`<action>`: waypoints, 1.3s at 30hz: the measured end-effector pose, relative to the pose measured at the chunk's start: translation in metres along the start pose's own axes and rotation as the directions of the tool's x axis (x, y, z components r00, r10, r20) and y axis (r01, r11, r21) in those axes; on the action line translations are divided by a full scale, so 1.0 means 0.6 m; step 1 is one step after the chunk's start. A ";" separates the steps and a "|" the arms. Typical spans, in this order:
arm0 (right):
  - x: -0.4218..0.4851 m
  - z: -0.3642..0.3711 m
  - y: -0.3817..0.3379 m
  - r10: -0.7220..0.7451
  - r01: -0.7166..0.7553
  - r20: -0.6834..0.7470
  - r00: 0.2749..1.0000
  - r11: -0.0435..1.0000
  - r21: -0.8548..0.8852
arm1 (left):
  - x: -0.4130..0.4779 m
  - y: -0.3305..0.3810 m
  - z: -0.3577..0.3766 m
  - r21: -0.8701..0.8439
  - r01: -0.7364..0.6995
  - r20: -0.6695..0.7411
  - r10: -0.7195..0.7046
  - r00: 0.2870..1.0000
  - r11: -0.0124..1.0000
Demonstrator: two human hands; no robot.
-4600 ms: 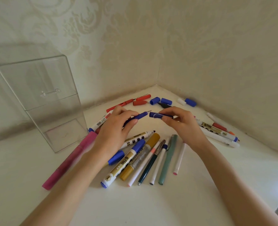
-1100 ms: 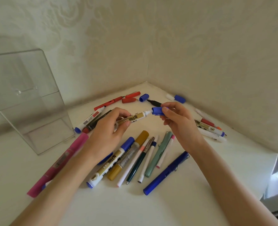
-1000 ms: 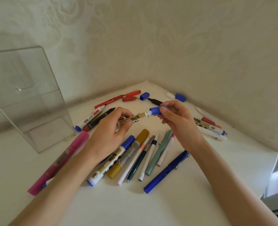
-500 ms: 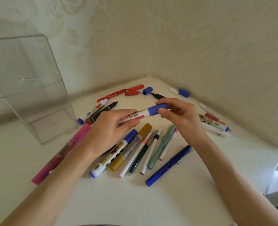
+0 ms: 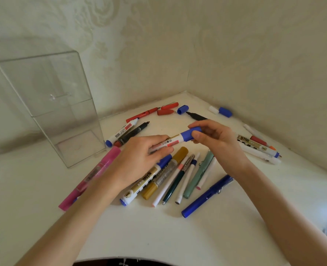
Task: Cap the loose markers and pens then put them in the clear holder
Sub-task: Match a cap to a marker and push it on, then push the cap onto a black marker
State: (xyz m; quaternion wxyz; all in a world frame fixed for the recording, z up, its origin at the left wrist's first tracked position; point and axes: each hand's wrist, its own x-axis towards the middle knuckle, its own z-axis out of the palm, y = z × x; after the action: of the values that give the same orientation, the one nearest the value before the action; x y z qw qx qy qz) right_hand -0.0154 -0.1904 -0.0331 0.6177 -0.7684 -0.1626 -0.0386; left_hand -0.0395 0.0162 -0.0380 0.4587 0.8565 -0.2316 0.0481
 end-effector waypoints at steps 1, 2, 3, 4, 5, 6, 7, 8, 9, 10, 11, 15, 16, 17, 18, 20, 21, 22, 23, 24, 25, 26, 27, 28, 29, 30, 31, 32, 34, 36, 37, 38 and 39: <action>0.001 -0.001 0.000 0.050 -0.050 0.009 0.999 0.998 0.036 | -0.005 0.000 -0.005 0.005 0.017 0.024 -0.017 1.000 1.000; 0.002 -0.003 0.000 0.104 -0.104 0.015 0.995 0.992 0.076 | -0.009 -0.004 -0.013 0.034 0.030 0.023 -0.030 0.999 0.999; 0.002 -0.005 -0.001 0.149 -0.150 0.016 0.989 0.983 0.106 | -0.013 -0.010 -0.023 0.082 0.050 -0.015 -0.049 0.999 0.995; 0.003 -0.009 -0.003 0.177 -0.177 0.013 0.984 0.978 0.107 | -0.017 -0.018 -0.034 0.129 0.082 -0.088 -0.071 0.994 0.988; 0.003 -0.014 -0.004 0.190 -0.190 0.011 0.982 0.979 0.077 | -0.021 -0.027 -0.045 0.160 0.121 -0.172 -0.093 0.981 0.980; 0.003 -0.019 -0.005 0.197 -0.197 0.013 0.980 0.980 0.034 | -0.023 -0.036 -0.054 0.184 0.158 -0.243 -0.111 0.964 0.970; 0.002 -0.025 -0.006 0.204 -0.204 0.018 0.979 0.979 -0.007 | -0.022 -0.043 -0.061 0.212 0.192 -0.293 -0.125 0.948 0.958; 0.001 -0.029 -0.005 0.213 -0.212 0.019 0.977 0.977 -0.034 | -0.019 -0.050 -0.065 0.243 0.227 -0.326 -0.141 0.935 0.943; 0.000 -0.033 -0.002 0.225 -0.224 0.011 0.974 0.973 -0.046 | -0.013 -0.056 -0.066 0.276 0.260 -0.347 -0.157 0.925 0.925; 0.000 -0.035 0.001 0.238 -0.238 -0.002 0.971 0.970 -0.050 | -0.005 -0.058 -0.067 0.311 0.293 -0.365 -0.171 0.915 0.904; 0.000 -0.036 0.004 0.249 -0.250 -0.017 0.968 0.967 -0.058 | 0.003 -0.059 -0.066 0.352 0.325 -0.382 -0.183 0.906 0.878; 0.000 -0.027 0.022 0.257 -0.262 -0.055 0.965 0.944 -0.200 | 0.035 -0.059 -0.052 0.623 0.384 -0.348 -0.197 0.916 0.682; 0.001 -0.025 0.025 0.242 -0.248 -0.054 0.969 0.928 -0.278 | 0.042 -0.058 -0.046 0.659 0.382 -0.330 -0.208 0.921 0.648; 0.003 -0.022 0.029 0.220 -0.223 -0.050 0.974 0.902 -0.371 | 0.048 -0.058 -0.041 0.678 0.385 -0.314 -0.226 0.922 0.626; 0.006 -0.018 0.031 0.191 -0.188 -0.041 0.981 0.862 -0.471 | 0.054 -0.058 -0.037 0.689 0.391 -0.303 -0.247 0.920 0.611; 0.011 -0.010 0.032 0.121 -0.104 -0.016 0.993 0.771 -0.628 | 0.062 -0.062 -0.032 0.697 0.404 -0.294 -0.278 0.915 0.592; 0.015 -0.006 0.033 0.096 -0.077 -0.009 0.995 0.740 -0.668 | 0.065 -0.065 -0.031 0.697 0.410 -0.297 -0.283 0.912 0.588; 0.018 -0.003 0.032 0.087 -0.068 -0.007 0.996 0.725 -0.685 | 0.067 -0.067 -0.030 0.698 0.415 -0.305 -0.282 0.910 0.584; 0.021 -0.002 0.032 0.088 -0.067 -0.005 0.996 0.723 -0.688 | 0.068 -0.069 -0.030 0.700 0.419 -0.315 -0.277 0.908 0.579; 0.024 -0.001 0.030 0.090 -0.067 -0.002 0.996 0.729 -0.682 | 0.069 -0.071 -0.029 0.705 0.419 -0.321 -0.269 0.908 0.573; 0.028 -0.001 0.030 0.094 -0.066 0.005 0.996 0.737 -0.673 | 0.069 -0.073 -0.029 0.708 0.414 -0.323 -0.259 0.910 0.573; 0.032 -0.001 0.028 0.097 -0.064 0.012 0.995 0.742 -0.667 | 0.068 -0.076 -0.028 0.701 0.406 -0.323 -0.247 0.914 0.586; 0.036 -0.002 0.026 0.095 -0.060 0.016 0.995 0.746 -0.663 | 0.067 -0.078 -0.027 0.674 0.401 -0.328 -0.235 0.915 0.620; 0.040 -0.003 0.024 0.086 -0.057 0.012 0.996 0.753 -0.655 | 0.065 -0.080 -0.026 0.622 0.401 -0.341 -0.228 0.912 0.673; 0.045 -0.006 0.021 0.073 -0.056 0.001 0.997 0.763 -0.644 | 0.062 -0.081 -0.025 0.547 0.403 -0.357 -0.230 0.905 0.733; 0.050 -0.010 0.018 0.061 -0.057 -0.016 0.998 0.773 -0.632 | 0.061 -0.082 -0.025 0.461 0.402 -0.372 -0.239 0.897 0.791; 0.055 -0.014 0.016 0.050 -0.060 -0.033 0.998 0.783 -0.619 | 0.059 -0.081 -0.025 0.365 0.397 -0.386 -0.251 0.888 0.842; 0.060 -0.018 0.014 0.044 -0.065 -0.050 0.998 0.793 -0.606 | 0.059 -0.081 -0.026 0.262 0.385 -0.397 -0.265 0.879 0.885; 0.069 -0.026 0.016 0.046 -0.077 -0.069 0.997 0.808 -0.584 | 0.060 -0.077 -0.030 0.065 0.341 -0.385 -0.291 0.876 0.938; 0.079 -0.029 0.021 0.060 -0.085 -0.062 0.996 0.805 -0.587 | 0.061 -0.072 -0.035 -0.138 0.311 -0.305 -0.339 0.890 0.940; 0.086 -0.029 0.024 0.065 -0.085 -0.056 0.996 0.801 -0.593 | 0.062 -0.069 -0.036 -0.276 0.308 -0.251 -0.378 0.891 0.910; 0.095 -0.029 0.027 0.067 -0.081 -0.045 0.997 0.794 -0.603 | 0.061 -0.066 -0.037 -0.411 0.314 -0.195 -0.419 0.887 0.856; 0.106 -0.027 0.031 0.072 -0.078 -0.035 0.997 0.784 -0.616 | 0.062 -0.065 -0.036 -0.508 0.329 -0.148 -0.457 0.877 0.796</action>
State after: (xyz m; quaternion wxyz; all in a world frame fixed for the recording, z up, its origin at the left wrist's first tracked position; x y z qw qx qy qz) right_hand 0.0523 -0.1963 -0.0303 0.3350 -0.9336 -0.1075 -0.0686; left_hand 0.0134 0.0390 -0.0444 0.6777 0.7352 0.0112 0.0068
